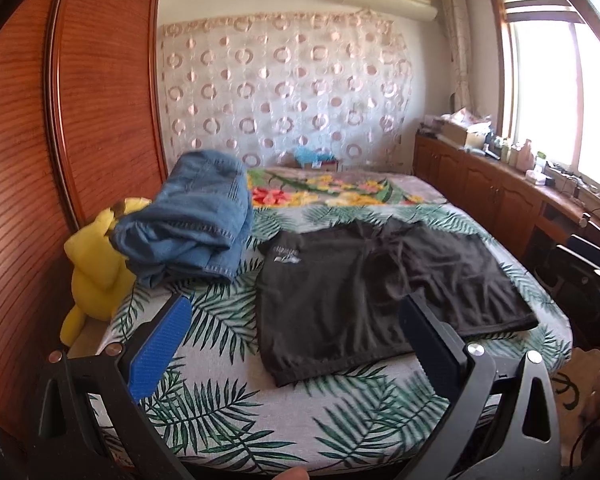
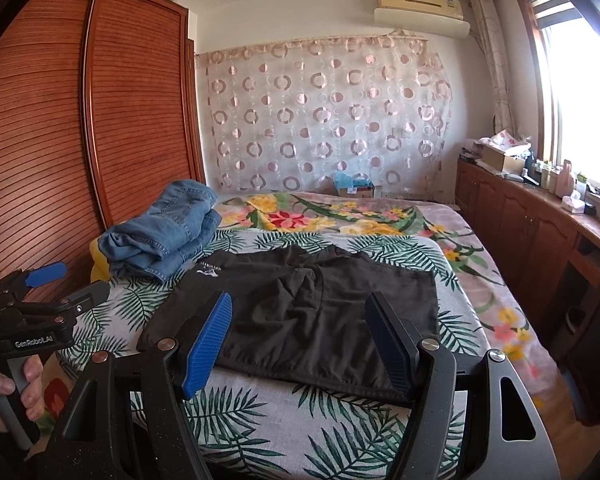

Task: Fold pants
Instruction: 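Move the right gripper to the black shorts' waistband edge and close on it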

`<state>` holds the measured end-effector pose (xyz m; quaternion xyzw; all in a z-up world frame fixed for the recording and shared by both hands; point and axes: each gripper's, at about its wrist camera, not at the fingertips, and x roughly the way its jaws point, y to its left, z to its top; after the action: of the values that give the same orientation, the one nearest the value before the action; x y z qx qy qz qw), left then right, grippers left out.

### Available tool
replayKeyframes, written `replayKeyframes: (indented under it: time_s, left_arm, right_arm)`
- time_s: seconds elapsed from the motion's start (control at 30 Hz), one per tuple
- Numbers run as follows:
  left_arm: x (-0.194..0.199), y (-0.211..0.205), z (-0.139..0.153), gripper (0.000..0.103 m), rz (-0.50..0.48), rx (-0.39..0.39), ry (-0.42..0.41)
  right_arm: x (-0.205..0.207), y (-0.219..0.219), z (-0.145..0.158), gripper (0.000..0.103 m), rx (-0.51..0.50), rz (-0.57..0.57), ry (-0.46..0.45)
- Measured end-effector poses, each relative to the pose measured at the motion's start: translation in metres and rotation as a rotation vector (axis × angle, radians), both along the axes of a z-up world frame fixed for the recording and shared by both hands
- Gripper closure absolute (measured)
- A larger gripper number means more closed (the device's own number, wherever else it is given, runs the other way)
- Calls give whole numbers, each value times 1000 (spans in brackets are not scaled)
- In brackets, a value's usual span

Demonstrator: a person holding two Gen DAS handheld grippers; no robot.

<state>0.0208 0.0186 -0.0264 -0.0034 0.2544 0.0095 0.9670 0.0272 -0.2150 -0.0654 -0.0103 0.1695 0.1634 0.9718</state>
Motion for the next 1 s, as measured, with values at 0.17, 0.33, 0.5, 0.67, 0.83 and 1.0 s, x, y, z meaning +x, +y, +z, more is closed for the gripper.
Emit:
replayKeyframes:
  time_s: [0.17,0.33,0.5,0.67,0.83,1.0]
  left_arm:
    - [10,12,-17,0,17,7,31]
    - [15,27,-25,0,20,-9,49]
    - [18,42,-34,0,24,-15,68]
    - [24,56,-43,0,24,-26,108]
    - [29,68,-55,0,30,-20,139]
    - [32,82,-65,0,35,-30,175]
  right_arm:
    - [7,5,1,32,-20,35,10]
    - [16,11,0,32,-39,77,21]
    - [27,26,-9,32,-72,148,45]
    - [42,39,-17,32,-115,228,69]
    - [59,51,-29,32,-139,297,116]
    - [76,60,-38,43,-146,350,174]
